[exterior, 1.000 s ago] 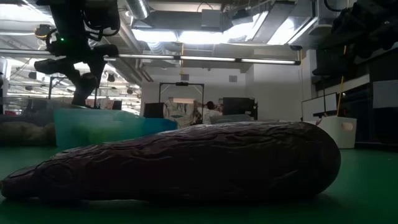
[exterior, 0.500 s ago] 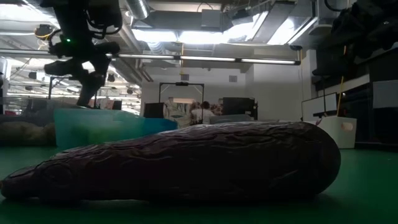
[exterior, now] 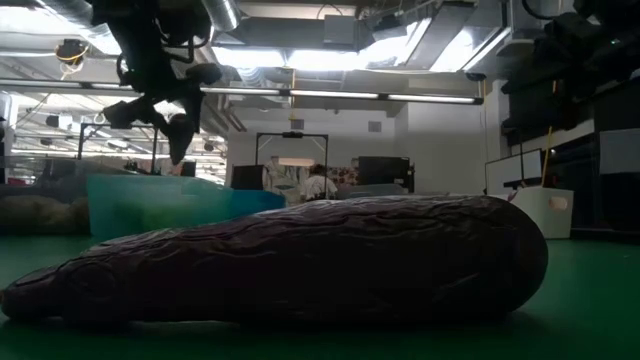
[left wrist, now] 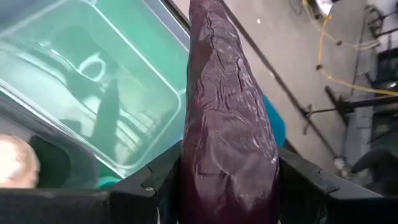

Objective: Sort produce into baskets
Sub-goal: Put the purple eggplant into the transparent bin

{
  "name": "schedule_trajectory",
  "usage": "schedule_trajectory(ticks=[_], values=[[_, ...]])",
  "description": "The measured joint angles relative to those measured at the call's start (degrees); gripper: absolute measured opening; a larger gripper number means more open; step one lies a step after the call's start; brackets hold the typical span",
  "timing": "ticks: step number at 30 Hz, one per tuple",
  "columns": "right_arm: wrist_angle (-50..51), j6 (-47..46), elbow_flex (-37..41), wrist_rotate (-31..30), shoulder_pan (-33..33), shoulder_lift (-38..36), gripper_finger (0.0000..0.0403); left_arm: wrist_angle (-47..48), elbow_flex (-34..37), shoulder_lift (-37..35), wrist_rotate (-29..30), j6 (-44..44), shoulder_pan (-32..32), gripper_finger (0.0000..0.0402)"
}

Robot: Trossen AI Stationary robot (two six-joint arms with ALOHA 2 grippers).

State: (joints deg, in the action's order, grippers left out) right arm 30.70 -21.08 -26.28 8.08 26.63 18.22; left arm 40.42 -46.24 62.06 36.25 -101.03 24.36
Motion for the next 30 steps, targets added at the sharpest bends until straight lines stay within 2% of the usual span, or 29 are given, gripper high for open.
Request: schedule_trajectory(ticks=[9,17,25,30], values=[[0.43,-0.05,0.00,0.04,0.00,0.01,0.0369,1.01,0.00,0.00,-3.80,9.46,0.07,0.0194],[0.83,-0.04,0.00,0.04,0.00,0.02,0.0369,0.96,0.00,-0.02,-4.81,5.60,0.06,0.0194],[0.81,-0.04,0.00,0.06,0.00,0.02,0.0369,0.97,0.00,-0.02,-7.12,6.31,0.38,0.0194],[0.76,-0.06,0.00,0.06,0.00,0.02,0.0369,0.98,0.00,-0.02,-7.11,8.26,0.92,0.0217]])
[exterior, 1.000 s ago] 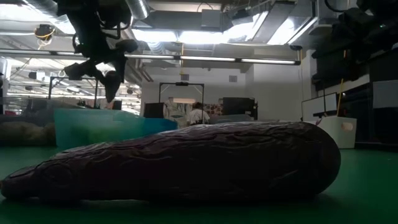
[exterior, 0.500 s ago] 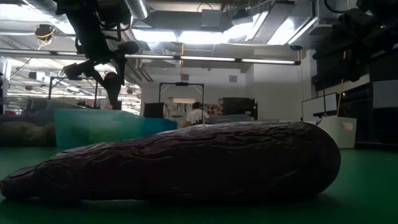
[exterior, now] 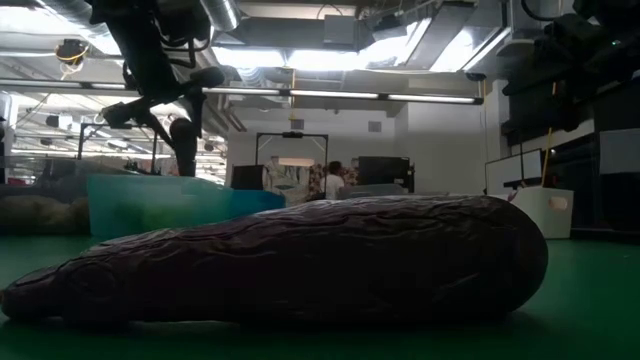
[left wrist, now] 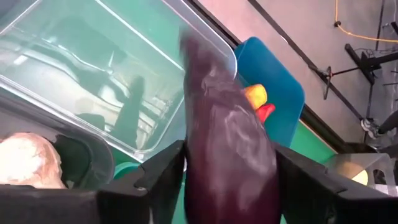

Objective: Sort produce into baskets
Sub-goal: Put the purple eggplant into the transparent bin

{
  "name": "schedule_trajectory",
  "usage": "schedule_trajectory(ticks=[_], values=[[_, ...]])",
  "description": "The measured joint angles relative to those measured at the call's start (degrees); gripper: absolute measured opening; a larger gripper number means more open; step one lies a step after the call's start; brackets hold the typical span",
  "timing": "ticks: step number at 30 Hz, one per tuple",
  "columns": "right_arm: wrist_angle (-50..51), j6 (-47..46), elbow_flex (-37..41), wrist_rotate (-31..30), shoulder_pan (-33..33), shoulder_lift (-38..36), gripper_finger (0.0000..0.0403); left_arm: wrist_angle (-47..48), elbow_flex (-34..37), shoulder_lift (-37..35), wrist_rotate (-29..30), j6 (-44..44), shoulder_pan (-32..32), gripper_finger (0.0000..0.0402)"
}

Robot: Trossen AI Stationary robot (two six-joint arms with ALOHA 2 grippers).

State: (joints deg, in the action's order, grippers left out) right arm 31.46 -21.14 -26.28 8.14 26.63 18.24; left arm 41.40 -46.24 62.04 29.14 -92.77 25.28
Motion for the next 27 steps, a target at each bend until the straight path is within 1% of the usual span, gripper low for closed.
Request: schedule_trajectory(ticks=[6,10,18,22,27], values=[[0.00,0.00,0.00,0.01,0.00,-0.02,0.0369,0.39,0.00,0.00,0.00,-1.34,0.02,0.0272],[0.00,0.00,0.00,0.00,0.00,0.00,0.0369,1.35,0.00,0.00,0.26,-1.64,0.28,0.0293],[0.11,-0.05,0.00,0.06,0.00,0.00,0.0369,1.35,0.00,-1.15,0.85,-1.32,5.39,0.0295],[0.10,-0.07,0.00,0.48,0.00,0.00,0.0369,1.70,0.00,-2.69,1.03,0.26,7.22,0.0295],[0.13,-0.07,0.00,0.48,0.00,0.00,0.0369,1.80,-0.02,-6.36,2.63,3.42,10.61,0.0294]])
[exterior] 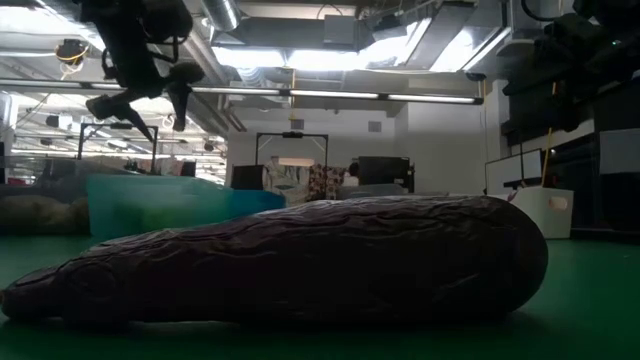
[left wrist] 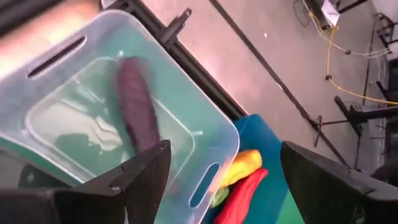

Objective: Sort produce into baskets
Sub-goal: Put the purple eggplant into the transparent bin

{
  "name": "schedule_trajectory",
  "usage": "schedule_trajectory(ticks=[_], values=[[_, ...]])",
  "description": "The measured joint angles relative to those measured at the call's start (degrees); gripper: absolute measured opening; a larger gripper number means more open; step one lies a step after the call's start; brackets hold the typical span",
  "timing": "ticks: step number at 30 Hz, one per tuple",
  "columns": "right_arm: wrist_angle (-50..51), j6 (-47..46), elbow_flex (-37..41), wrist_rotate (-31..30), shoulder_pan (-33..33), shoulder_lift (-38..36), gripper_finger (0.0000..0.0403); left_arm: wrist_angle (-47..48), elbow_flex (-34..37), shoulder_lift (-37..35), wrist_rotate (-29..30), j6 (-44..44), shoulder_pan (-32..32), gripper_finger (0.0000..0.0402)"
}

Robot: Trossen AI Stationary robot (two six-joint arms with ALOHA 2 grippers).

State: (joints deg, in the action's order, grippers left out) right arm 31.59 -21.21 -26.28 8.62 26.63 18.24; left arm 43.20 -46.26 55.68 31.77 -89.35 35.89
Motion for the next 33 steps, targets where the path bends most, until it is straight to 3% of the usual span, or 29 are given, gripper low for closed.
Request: schedule_trajectory(ticks=[8,16,23,28,33], values=[[-0.02,0.00,0.00,0.00,0.00,0.00,0.0369,-0.82,0.00,-4.50,-1.01,12.55,1.09,0.0294],[-0.08,0.00,0.00,-0.02,0.00,0.00,0.0369,-3.73,0.02,-6.76,-11.32,27.35,-2.82,0.0294],[-0.23,0.00,0.00,-0.02,0.00,-0.02,0.0369,-7.61,0.02,-6.45,-18.18,28.57,-11.72,0.0294],[-0.24,0.02,0.00,-0.02,0.00,-0.01,0.0369,-11.06,0.02,-6.48,-17.28,28.34,-19.43,0.0294],[-0.22,0.02,0.00,-0.04,0.00,-0.02,0.0369,-7.71,0.02,-5.98,-14.81,23.96,-23.45,0.0294]])
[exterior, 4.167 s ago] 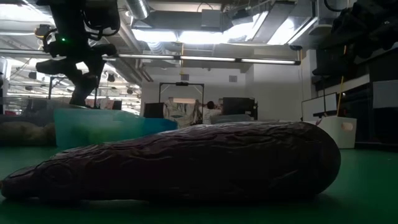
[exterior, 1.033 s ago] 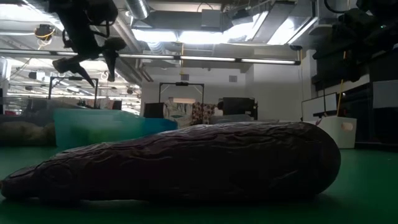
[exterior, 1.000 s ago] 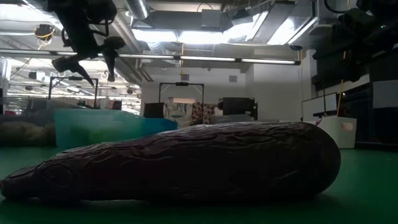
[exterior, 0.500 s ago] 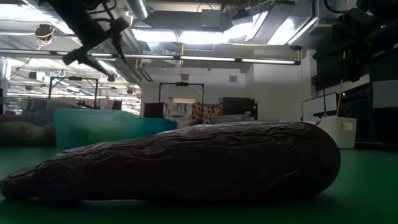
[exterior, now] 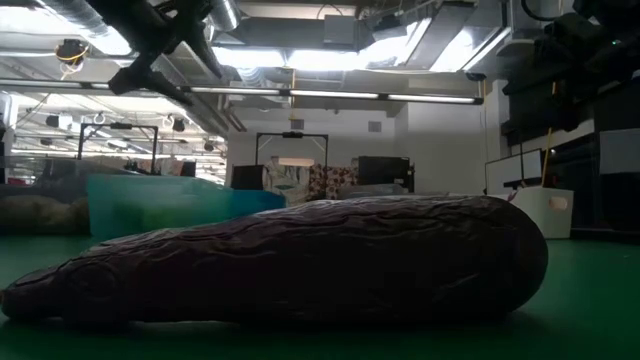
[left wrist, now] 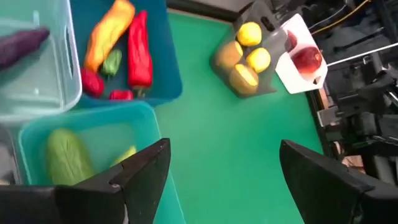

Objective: Sort produce into baskets
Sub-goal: Put the purple eggplant into the transparent bin

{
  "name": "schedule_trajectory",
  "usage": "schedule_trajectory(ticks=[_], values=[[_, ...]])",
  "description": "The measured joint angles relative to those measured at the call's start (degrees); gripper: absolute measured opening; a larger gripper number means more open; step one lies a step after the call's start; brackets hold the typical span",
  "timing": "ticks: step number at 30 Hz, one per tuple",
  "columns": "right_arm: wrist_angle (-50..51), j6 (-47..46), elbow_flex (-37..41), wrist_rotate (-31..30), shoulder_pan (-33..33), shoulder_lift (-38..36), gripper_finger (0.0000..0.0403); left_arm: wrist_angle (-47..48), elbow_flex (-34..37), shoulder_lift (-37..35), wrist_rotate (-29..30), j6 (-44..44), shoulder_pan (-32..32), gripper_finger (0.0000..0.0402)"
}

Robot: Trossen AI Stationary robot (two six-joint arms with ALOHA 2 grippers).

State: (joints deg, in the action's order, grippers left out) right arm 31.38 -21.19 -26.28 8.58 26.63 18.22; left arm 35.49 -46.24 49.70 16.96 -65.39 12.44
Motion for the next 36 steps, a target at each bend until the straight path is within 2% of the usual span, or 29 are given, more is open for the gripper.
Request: schedule_trajectory(ticks=[4,7,13,18,21,30,36], values=[[-0.29,0.00,0.00,-0.02,0.00,0.02,0.0369,3.61,0.00,0.01,0.41,-1.74,-0.82,0.0294],[-0.27,0.00,0.00,-0.02,0.00,0.00,0.0369,3.01,0.00,0.01,0.28,-1.72,-1.36,0.0294],[0.00,0.00,0.00,-0.02,0.00,0.01,0.0369,-13.94,0.00,2.53,-0.60,8.96,-7.74,0.0294],[0.00,0.00,0.00,0.00,0.00,0.00,0.0369,-31.66,0.00,9.44,-2.42,19.45,-16.05,0.0294],[0.02,0.00,0.00,0.00,0.00,0.02,0.0369,-37.74,0.00,14.39,-5.33,25.18,-21.78,0.0294],[0.02,-0.02,0.00,0.00,0.00,0.02,0.0369,-50.74,-0.38,29.50,-5.36,24.97,-36.15,0.0294],[0.02,-1.18,0.00,0.00,0.00,0.02,0.0369,-47.76,-9.79,36.44,-2.95,27.48,-41.91,0.0294]])
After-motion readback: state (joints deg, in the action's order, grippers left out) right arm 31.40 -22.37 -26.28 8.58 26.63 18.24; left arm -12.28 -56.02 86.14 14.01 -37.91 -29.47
